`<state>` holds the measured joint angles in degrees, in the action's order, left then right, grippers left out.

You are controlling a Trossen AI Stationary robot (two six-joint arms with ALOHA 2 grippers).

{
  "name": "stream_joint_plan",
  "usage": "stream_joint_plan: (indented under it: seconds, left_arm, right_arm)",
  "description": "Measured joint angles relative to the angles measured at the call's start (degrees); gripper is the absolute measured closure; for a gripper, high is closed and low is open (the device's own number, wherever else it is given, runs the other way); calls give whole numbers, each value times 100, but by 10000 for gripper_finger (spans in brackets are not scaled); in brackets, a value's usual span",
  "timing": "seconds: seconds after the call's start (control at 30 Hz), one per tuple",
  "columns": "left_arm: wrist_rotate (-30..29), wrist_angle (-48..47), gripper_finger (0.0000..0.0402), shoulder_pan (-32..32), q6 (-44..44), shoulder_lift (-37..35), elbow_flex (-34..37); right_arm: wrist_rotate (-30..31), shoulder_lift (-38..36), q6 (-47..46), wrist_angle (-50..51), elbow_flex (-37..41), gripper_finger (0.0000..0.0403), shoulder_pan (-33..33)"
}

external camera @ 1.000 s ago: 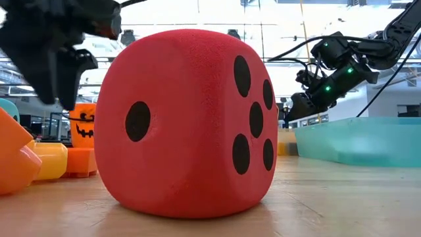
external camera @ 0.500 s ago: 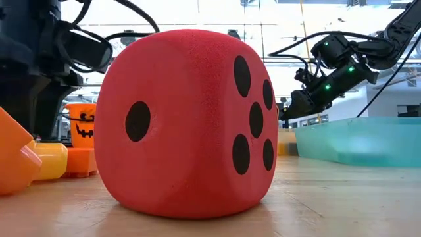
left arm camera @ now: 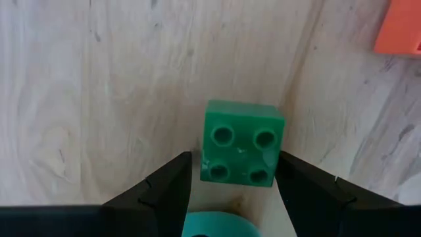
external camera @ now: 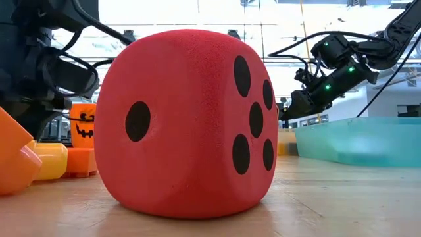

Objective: Pick & Place Toys
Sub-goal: Put the green game piece into the orange bin

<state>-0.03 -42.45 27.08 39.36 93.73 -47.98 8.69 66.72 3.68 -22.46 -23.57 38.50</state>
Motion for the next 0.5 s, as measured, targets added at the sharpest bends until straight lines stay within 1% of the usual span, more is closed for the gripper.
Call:
stream_joint_plan:
  seconds: [0.1, 0.17, 0.33, 0.5]
  left_arm:
    - [-111, 54, 180, -57, -4, 6, 14]
    - [-121, 110, 191, -101, -83, 7, 18]
    - [54, 195, 258, -233, -342, 13, 26]
    - [49, 238, 258, -485, -152, -69, 11]
  right_arm:
    - [0, 0, 0, 0, 0, 94, 0]
    - [0, 0, -2, 2, 0, 94, 0]
    - [0, 0, 27, -18, 0, 94, 0]
    - [0, 0, 144, -175, -2, 94, 0]
